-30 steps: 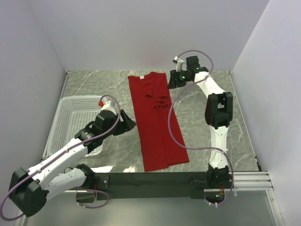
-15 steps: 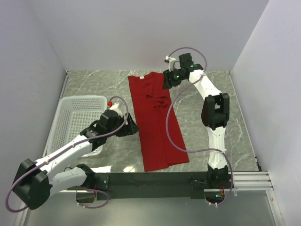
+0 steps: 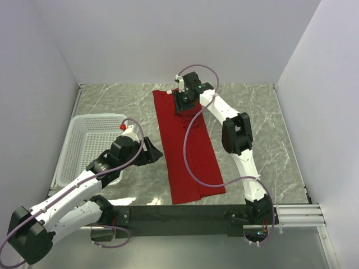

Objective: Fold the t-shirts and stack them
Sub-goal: Fold the tshirt

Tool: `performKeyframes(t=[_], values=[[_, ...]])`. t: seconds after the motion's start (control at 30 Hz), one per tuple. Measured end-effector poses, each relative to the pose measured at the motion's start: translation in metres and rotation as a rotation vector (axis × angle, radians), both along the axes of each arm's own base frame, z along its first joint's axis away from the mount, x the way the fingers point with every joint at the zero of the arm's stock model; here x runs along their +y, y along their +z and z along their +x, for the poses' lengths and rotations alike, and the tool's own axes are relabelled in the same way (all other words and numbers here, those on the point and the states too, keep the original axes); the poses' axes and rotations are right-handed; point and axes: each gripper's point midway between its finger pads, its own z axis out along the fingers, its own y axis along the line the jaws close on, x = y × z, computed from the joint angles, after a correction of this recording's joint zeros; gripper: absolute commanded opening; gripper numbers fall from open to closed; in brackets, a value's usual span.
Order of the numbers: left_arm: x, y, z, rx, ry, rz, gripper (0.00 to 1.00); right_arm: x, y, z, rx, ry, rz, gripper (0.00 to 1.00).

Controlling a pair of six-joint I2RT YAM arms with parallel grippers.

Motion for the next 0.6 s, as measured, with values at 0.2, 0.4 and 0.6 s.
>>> performKeyframes(t=[0.2, 0.4, 0.6], values=[[0.003, -0.002, -0.002, 0.014, 0.018, -0.007, 0.73, -0.018, -0.010, 0.017, 0.036, -0.185, 0.016, 0.55], [0.005, -0.008, -0.005, 0.032, 0.021, 0.007, 0.73, -0.018, -0.028, 0.019, 0.084, -0.249, 0.040, 0.51], [0.006, -0.008, -0.005, 0.034, 0.023, 0.009, 0.73, -0.015, -0.033, 0.018, 0.109, -0.272, 0.058, 0.49]])
